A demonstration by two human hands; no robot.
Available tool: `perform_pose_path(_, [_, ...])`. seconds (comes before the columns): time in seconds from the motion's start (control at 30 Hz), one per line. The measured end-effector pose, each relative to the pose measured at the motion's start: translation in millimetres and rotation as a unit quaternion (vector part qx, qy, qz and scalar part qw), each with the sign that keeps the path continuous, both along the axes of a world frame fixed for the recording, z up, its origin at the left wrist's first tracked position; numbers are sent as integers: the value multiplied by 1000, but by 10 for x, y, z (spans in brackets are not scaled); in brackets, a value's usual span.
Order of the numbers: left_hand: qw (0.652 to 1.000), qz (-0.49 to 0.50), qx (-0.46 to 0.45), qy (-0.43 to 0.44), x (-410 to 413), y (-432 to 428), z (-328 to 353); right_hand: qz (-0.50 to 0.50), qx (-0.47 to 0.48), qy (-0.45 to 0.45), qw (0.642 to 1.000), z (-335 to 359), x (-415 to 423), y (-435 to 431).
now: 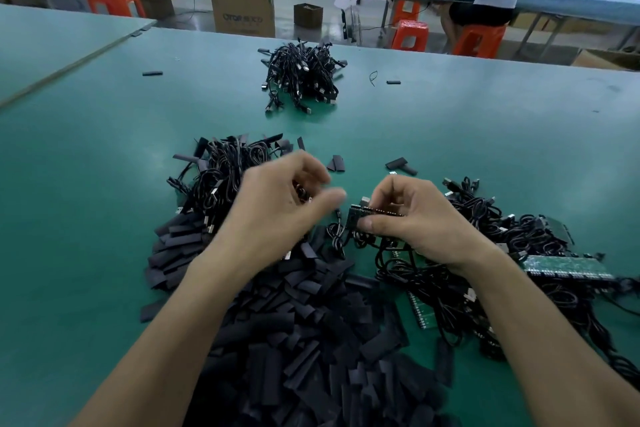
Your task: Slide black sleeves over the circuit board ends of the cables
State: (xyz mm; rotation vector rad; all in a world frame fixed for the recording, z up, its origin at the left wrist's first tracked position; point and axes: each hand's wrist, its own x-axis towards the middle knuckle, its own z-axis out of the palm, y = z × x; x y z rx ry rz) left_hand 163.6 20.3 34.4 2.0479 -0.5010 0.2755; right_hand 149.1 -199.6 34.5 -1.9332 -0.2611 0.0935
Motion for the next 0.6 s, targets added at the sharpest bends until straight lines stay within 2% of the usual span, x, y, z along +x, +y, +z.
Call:
perform_pose_path(0.07, [993, -87, -6, 74, -33, -77, -41, 14, 56, 19, 998, -11, 1, -37])
perform_pose_path(0.23, [976, -136, -58, 162, -51, -185, -148, 56, 125, 49, 989, -54, -13, -84])
perform_pose_path(0.43, [960, -184, -104, 184, -44, -171, -159, 75, 154, 65, 983, -40, 18, -50])
perform_pose_path(0.6, [960, -191, -114, 167, -29, -180, -194, 83, 162, 75, 980, -35, 49, -56])
